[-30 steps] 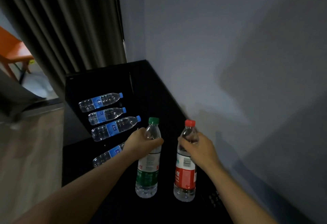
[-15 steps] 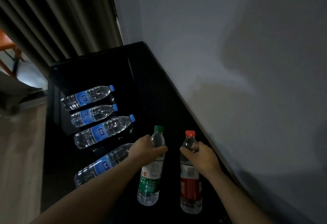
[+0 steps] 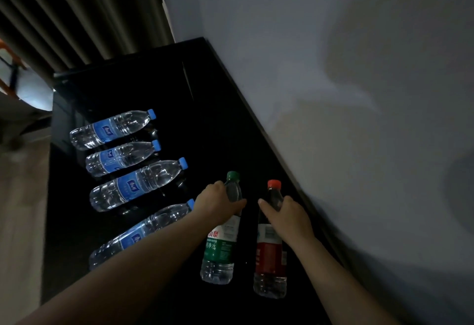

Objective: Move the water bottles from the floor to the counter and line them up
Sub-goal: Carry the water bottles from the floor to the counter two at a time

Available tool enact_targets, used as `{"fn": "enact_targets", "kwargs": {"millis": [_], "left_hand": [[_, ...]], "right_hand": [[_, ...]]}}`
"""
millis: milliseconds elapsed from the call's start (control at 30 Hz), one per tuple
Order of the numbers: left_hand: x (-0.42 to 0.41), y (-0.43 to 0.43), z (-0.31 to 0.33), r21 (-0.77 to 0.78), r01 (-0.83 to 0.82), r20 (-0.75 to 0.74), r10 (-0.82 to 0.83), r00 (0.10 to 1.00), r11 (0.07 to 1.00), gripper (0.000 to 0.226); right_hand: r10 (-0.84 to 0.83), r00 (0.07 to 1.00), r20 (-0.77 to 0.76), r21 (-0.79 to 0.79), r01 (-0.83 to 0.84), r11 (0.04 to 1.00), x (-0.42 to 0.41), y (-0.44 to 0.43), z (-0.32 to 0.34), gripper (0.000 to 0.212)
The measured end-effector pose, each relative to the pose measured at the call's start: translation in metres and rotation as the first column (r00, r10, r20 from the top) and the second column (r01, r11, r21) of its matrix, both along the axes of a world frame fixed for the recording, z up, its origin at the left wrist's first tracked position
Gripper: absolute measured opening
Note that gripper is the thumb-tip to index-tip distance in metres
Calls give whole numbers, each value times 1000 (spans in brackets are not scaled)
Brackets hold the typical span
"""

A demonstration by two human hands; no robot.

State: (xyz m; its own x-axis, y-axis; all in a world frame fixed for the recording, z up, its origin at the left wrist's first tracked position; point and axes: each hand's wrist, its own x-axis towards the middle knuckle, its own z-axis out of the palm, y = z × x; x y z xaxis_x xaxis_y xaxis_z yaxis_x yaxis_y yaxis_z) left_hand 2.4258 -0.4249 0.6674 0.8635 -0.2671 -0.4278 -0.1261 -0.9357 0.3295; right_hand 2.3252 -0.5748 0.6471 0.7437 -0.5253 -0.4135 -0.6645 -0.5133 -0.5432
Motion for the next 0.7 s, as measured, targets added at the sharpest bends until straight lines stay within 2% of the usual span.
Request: {"fn": "enact_targets", "kwargs": {"millis": [200,400,600,700], "left_hand": [[-1,-3,-10,29,5,19,-6,1000,1000,63],[-8,-1,-6,-44,-46,-8,45,999,998,64],[-24,14,22,-71,96,75,-91,993,993,57],[-36,23,47,-93,134,130,-121,984,987,50]], "right_hand": [[13,997,-78,-50,-17,999,6,-3,-2,62],[-12,998,-66,-11,11,1000,7,1,3,65],[-14,1000,-25,43,15,999,-11,1,16,58],[5,999,-39,6,-4,1000,-27,3,31,60]]}}
